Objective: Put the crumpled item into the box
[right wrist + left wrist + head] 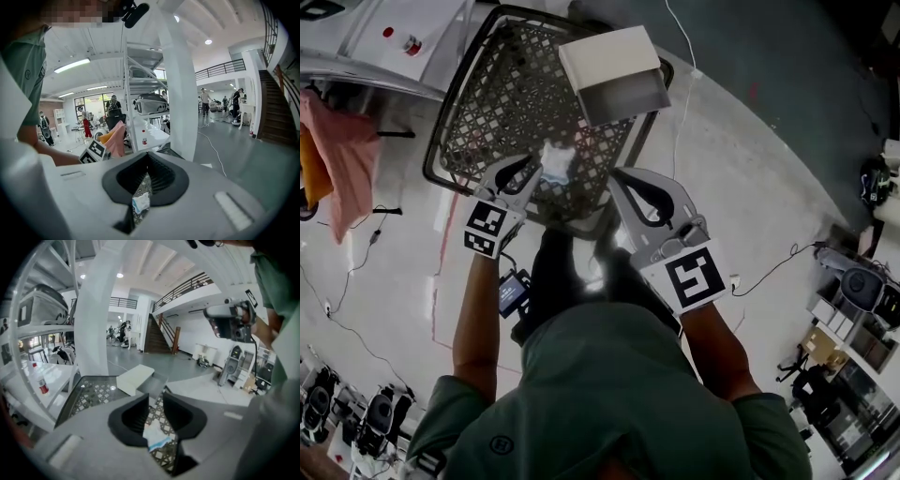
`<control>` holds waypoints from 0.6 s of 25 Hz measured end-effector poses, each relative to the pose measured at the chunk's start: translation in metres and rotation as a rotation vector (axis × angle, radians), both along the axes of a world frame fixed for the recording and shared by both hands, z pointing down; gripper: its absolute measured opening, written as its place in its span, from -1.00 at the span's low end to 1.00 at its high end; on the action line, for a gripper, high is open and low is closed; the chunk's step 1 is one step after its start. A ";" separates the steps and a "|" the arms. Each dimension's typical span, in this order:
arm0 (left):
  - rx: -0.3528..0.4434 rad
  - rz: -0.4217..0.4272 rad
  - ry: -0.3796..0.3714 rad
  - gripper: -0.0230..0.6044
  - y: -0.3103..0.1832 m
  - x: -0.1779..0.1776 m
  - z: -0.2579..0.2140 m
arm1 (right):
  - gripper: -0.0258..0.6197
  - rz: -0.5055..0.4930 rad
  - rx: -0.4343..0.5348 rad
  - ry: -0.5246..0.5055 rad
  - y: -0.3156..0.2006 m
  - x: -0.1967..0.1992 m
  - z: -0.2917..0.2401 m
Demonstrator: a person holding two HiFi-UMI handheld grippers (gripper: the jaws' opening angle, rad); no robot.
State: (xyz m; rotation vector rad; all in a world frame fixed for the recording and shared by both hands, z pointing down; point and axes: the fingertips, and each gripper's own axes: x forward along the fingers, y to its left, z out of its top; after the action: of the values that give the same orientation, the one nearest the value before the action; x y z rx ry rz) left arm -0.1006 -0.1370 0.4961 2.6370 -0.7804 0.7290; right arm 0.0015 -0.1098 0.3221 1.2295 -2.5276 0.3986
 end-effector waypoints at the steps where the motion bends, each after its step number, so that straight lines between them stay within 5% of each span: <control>1: -0.017 0.000 -0.007 -0.61 -0.001 0.000 0.010 | -0.90 0.002 -0.005 0.001 -0.001 0.000 0.004; 15: -0.175 -0.047 -0.078 -0.42 -0.002 -0.024 0.111 | -0.90 0.016 -0.073 0.004 0.002 0.001 0.045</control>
State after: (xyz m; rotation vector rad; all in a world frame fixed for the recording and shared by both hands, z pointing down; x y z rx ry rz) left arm -0.1249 -0.1389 0.6075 2.4386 -0.7601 0.8515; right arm 0.0026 -0.1082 0.3673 1.2229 -2.4782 0.4867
